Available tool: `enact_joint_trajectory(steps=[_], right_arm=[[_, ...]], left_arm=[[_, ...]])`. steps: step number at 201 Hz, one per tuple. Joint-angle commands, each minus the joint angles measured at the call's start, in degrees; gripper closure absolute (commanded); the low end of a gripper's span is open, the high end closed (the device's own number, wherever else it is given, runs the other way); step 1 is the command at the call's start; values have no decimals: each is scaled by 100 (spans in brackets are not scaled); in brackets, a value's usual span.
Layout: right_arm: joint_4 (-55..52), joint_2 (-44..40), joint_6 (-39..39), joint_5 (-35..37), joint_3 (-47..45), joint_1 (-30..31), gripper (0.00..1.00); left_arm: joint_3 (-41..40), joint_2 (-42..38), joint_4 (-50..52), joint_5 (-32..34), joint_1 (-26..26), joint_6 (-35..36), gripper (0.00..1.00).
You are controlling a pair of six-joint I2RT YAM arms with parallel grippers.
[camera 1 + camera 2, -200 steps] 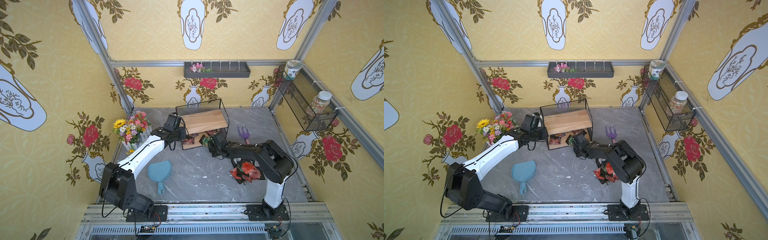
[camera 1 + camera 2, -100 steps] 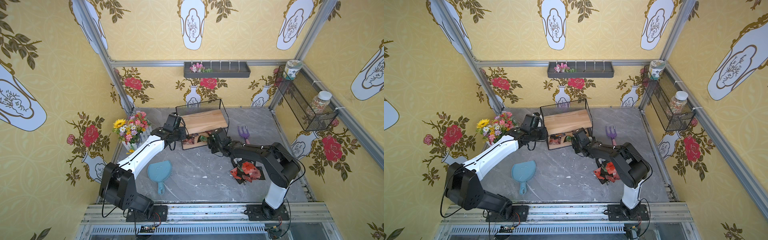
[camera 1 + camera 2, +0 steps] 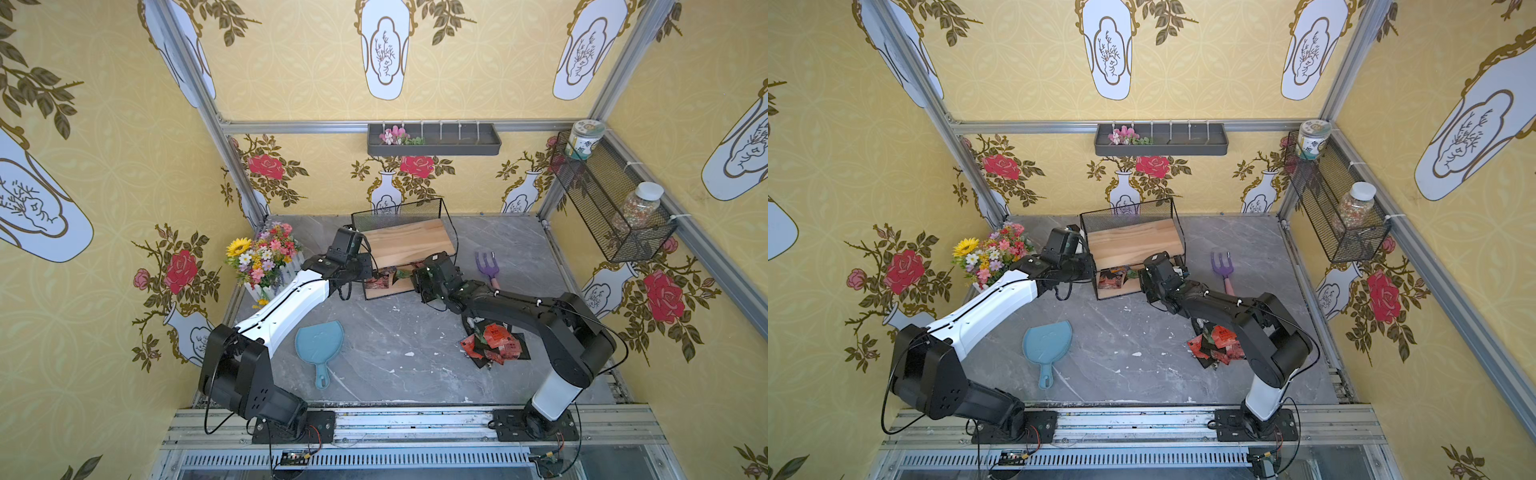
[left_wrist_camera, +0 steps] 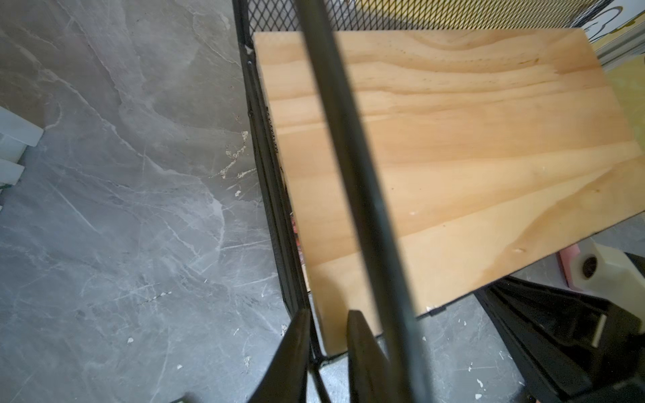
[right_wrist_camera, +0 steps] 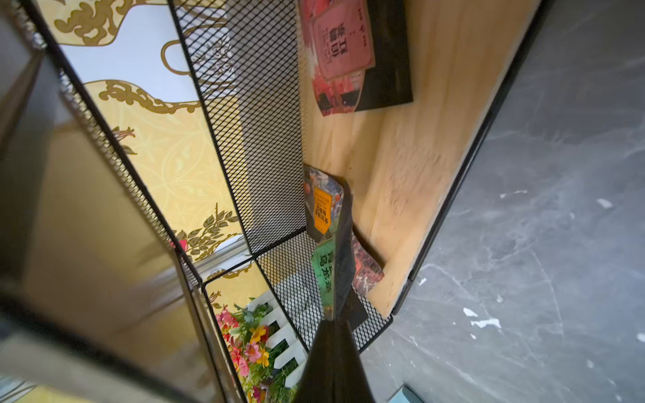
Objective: Remove the tea bags from the shelf
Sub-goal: Pick up the tea bag from the shelf, then place the tea bag at the center of the board.
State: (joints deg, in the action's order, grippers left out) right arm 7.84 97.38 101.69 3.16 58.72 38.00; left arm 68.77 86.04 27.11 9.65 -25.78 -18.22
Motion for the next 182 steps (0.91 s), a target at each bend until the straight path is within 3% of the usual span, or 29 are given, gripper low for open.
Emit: enact_joint_trajectory(steps=[1,94,182], right_arm=[[-317,-276,-317,2,57,23,100],[-2173,-2314,-1248,-240,-716,-155,100],[-4510,-4367,-1784,-192,-1491,-1504,100]], left_arm=[[31,45,74,71,4,20,76],[56,54,83,94,5,29,75],[47,59,109,116,3,20,76]])
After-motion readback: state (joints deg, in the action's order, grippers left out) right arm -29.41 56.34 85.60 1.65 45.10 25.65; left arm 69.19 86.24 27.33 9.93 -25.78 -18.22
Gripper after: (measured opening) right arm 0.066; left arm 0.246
